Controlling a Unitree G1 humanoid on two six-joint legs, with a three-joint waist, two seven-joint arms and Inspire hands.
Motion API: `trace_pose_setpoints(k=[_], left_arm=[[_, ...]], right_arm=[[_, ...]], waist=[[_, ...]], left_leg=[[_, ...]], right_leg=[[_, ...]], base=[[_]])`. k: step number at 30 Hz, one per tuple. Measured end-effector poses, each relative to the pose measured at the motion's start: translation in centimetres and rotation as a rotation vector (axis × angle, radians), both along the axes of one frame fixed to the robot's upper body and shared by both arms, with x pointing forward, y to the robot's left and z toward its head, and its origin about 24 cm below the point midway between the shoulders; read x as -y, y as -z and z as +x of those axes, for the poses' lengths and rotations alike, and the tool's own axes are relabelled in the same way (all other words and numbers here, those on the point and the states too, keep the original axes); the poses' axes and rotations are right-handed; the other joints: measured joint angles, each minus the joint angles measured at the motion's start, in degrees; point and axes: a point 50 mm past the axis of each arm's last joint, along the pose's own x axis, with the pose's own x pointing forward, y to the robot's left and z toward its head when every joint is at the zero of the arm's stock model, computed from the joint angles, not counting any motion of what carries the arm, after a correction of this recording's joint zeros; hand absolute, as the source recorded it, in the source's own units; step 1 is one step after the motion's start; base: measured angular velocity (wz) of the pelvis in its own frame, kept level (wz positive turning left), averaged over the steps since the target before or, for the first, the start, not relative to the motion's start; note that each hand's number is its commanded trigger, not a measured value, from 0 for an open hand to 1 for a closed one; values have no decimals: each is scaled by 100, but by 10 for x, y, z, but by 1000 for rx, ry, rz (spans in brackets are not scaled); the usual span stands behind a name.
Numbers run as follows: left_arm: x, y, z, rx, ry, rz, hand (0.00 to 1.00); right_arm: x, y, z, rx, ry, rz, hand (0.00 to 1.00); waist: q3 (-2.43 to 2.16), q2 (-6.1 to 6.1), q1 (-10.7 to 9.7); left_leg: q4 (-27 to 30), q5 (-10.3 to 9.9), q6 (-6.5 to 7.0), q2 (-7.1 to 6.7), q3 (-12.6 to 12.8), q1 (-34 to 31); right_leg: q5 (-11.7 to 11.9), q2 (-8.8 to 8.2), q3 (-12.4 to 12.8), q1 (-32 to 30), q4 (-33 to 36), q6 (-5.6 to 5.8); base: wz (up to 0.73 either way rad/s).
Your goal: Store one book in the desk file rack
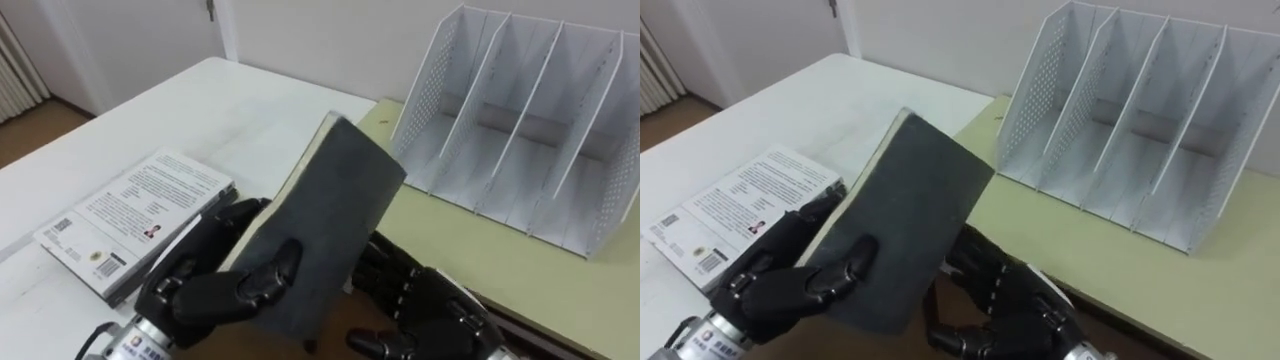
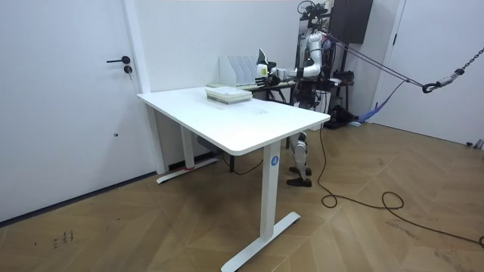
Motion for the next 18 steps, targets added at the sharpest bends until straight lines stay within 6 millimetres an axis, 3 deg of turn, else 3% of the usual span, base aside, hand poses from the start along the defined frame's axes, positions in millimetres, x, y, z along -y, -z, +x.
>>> trace_pose_setpoints(k=[10,18], left_arm=[[1,-4,-3,25,111,-44,100],[-1,-10,-1,36,127,-124,100]], right_arm=[[-7,-22,1,75,-91,190,0],[-7,-24,1,86,-109,209,0]], waist=[[-10,-8,-24],[-16,-9,-18]], left_leg=[[24,-1,0,10,-5,-35],[118,-3,-2,27,-1,-121]], right_leg=[[-1,8,-1,-63,8,-2],[11,16,1,-73,7,-18]], base=[[0],[0]])
